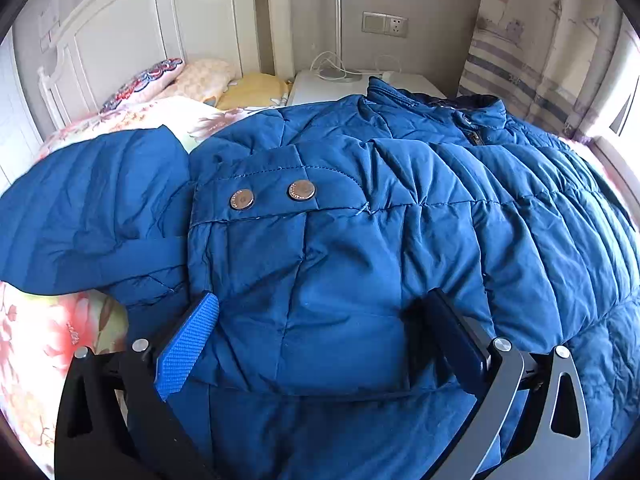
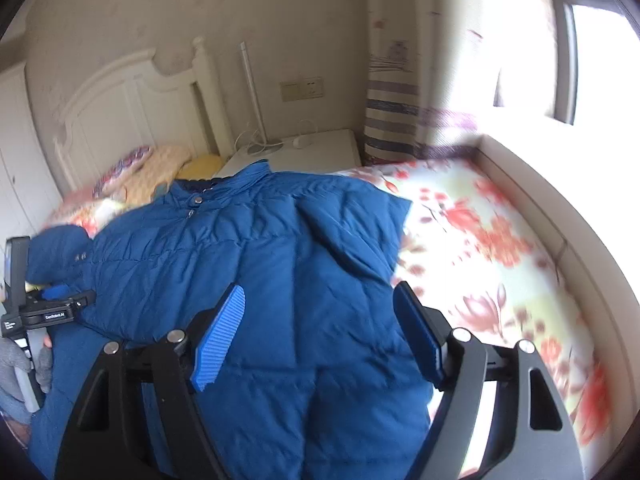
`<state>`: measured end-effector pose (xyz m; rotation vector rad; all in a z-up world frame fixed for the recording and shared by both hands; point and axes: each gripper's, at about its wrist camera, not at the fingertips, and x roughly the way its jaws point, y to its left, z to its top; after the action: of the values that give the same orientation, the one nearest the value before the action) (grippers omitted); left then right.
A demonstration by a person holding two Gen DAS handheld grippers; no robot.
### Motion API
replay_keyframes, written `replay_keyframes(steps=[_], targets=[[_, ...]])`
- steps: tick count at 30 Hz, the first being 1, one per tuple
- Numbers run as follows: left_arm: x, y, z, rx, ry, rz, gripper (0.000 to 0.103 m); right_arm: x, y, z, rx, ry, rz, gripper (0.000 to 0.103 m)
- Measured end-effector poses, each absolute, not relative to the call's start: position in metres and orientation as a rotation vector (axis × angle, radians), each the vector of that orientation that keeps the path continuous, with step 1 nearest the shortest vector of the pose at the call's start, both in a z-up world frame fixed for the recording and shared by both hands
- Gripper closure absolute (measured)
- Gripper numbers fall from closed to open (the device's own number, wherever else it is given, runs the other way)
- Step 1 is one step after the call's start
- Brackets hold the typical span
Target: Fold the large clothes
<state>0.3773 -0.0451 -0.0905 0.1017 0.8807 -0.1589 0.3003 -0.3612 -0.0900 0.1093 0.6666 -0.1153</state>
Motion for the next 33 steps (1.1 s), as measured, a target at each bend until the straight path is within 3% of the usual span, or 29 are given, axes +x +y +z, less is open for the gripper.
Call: replay_keyframes(steps=[4, 7, 11, 16, 21, 24, 27, 33], targets=[[0.381, -0.041, -0.089, 0.076, 0.879, -0.171, 0.004, 0.349, -0.339, -0.097, 0.050, 0.735, -0.055, 0.027], [0.380, -0.040, -0.089, 0.065, 0.876, -0.177, 0.004, 0.384, -0.343, -0.139, 0.060, 0.971, -0.091, 0.026], [0.380, -0.039, -0.090, 0.061, 0.879, -0.182, 0.004, 0.383, -0.347, -0.124, 0.078, 0.979, -0.174, 0.026], [0.381, -0.039, -0.090, 0.061, 0.883, -0.181, 0.004, 0.400, -0.338, -0.085, 0.056, 0.791, -0.166, 0.020], [0.381, -0.040, -0.090, 0.061, 0.885, -0.181, 0.004, 0.450, -0.361, -0.136, 0.093, 0.974, -0.202, 0.010], [0.381, -0.040, -0.090, 0.061, 0.886, -0.180, 0.004, 0.442, -0.360, -0.128, 0.126, 0.981, -0.230, 0.010], [0.382, -0.039, -0.090, 0.056, 0.887, -0.184, 0.004, 0.396, -0.331, -0.106, 0.131, 0.873, -0.171, 0.011], [0.381, -0.039, -0.090, 0.054, 0.886, -0.185, 0.004, 0.341, -0.245, -0.127, -0.131, 0.877, 0.030, 0.009]])
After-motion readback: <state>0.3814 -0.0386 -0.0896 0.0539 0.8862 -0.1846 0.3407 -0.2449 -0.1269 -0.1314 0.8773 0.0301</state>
